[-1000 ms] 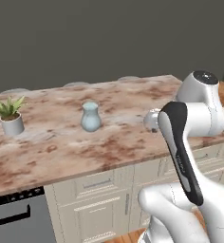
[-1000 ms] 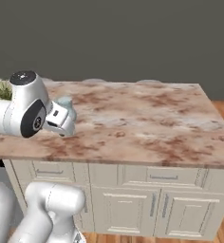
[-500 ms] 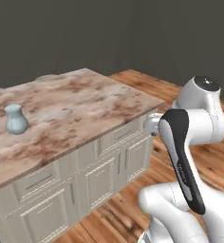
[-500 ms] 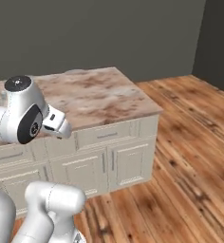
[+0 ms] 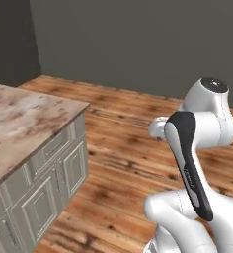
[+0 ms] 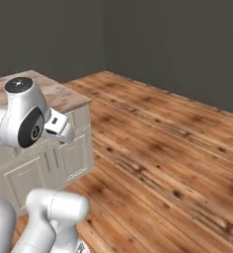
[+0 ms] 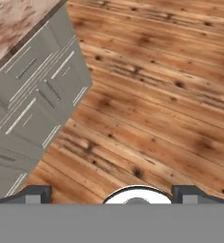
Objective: Place the pitcher and cup on the dining counter for serving.
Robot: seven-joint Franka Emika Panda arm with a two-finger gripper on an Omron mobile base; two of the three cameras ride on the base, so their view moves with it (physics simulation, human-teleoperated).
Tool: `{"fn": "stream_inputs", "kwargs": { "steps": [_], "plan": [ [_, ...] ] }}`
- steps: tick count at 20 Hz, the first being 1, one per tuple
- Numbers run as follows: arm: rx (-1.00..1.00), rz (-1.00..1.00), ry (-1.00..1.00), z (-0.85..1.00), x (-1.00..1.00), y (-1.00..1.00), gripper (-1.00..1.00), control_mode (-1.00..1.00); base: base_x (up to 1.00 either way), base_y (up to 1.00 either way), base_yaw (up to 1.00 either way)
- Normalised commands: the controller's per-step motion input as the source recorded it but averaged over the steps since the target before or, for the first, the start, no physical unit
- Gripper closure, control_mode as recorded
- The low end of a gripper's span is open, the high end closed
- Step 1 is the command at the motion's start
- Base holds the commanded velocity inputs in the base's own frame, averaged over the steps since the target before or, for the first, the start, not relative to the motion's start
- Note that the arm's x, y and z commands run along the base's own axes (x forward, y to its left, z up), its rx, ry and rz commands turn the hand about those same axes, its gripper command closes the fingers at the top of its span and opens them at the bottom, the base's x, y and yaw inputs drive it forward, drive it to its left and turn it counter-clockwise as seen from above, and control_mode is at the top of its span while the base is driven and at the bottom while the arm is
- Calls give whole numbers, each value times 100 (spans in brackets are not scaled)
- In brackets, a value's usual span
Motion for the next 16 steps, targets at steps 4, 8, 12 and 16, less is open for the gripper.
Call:
{"fn": "stream_inputs", "kwargs": {
  "steps": [4,8,12,16],
  "plan": [
    [0,0,0,0,0,0,-100,100,-37,-37,-68],
    [0,0,0,0,0,0,-100,100,-13,-44,-72],
    [0,0,0,0,0,0,-100,100,0,-47,-80],
    [0,0,0,0,0,0,-100,100,0,-46,-83]
  ]
}}
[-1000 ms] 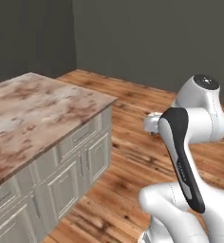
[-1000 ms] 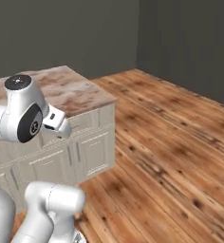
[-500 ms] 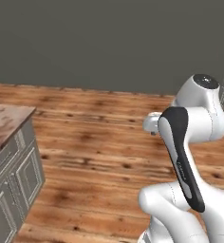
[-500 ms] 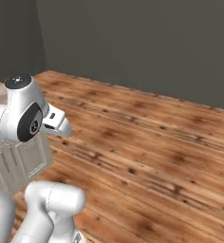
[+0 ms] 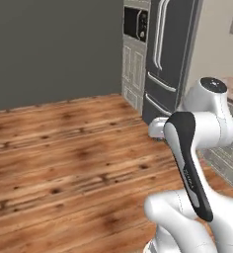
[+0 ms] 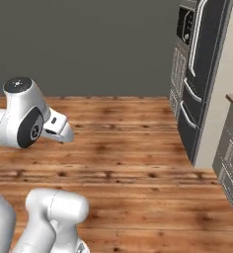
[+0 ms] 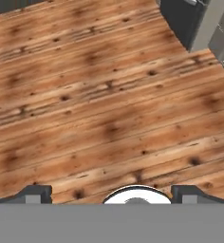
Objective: Place the pitcher and cup on the dining counter for serving.
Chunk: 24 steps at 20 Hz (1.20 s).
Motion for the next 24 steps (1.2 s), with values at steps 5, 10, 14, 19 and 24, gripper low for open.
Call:
{"fn": "stream_inputs", "kwargs": {
  "steps": [5,10,14,19,24],
  "plan": [
    [0,0,0,0,0,0,-100,100,0,-46,-83],
    [0,0,0,0,0,0,-100,100,-2,-71,-64],
    [0,0,0,0,0,0,-100,100,-24,-82,-39],
    [0,0,0,0,0,0,-100,100,-10,-95,-52],
    [0,0,0,0,0,0,-100,100,-4,-84,-65]
  ]
}}
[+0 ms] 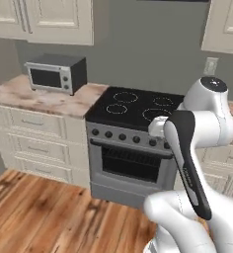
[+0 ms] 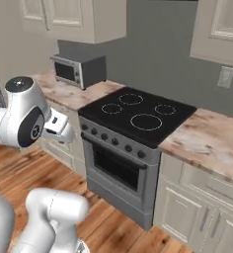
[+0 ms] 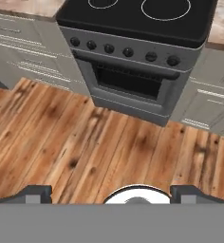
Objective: Place the pitcher and cup on the dining counter for serving.
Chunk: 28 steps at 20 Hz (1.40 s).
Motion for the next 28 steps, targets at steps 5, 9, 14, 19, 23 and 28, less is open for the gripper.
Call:
{"fn": "stream_inputs", "kwargs": {
  "steps": [5,9,14,19,23,28],
  "plan": [
    [0,0,0,0,0,0,-100,100,0,-72,-63],
    [0,0,0,0,0,0,-100,100,0,-69,-51],
    [0,0,0,0,0,0,-100,100,0,-60,-38],
    [0,0,0,0,0,0,-100,100,0,-58,-25],
    [0,0,0,0,0,0,-100,100,0,-75,-33],
    [0,0,0,0,0,0,-100,100,0,-50,-56]
  ]
}}
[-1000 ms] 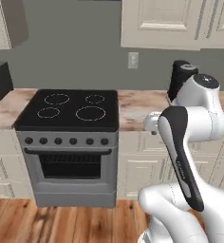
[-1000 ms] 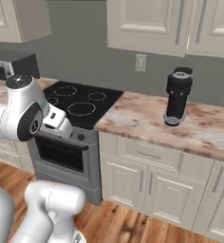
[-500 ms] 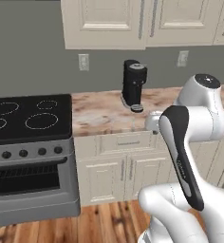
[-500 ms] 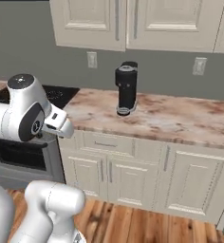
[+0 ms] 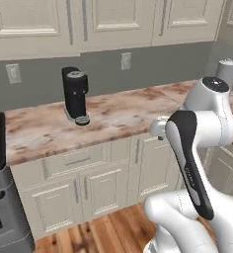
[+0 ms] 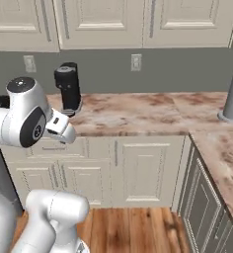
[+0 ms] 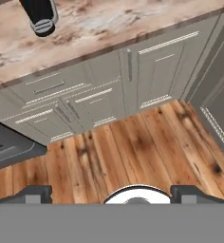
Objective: Place the pitcher and cup on the dining counter for serving.
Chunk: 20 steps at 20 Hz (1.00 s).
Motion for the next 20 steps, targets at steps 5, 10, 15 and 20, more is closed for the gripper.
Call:
{"fn": "stream_inputs", "kwargs": {
  "steps": [5,10,15,20],
  "plan": [
    [0,0,0,0,0,0,-100,100,0,-12,-76],
    [0,0,0,0,0,0,-100,100,0,-4,-84],
    [0,0,0,0,0,0,-100,100,0,-23,-82],
    [0,0,0,0,0,0,-100,100,0,-35,-77]
  ]
}}
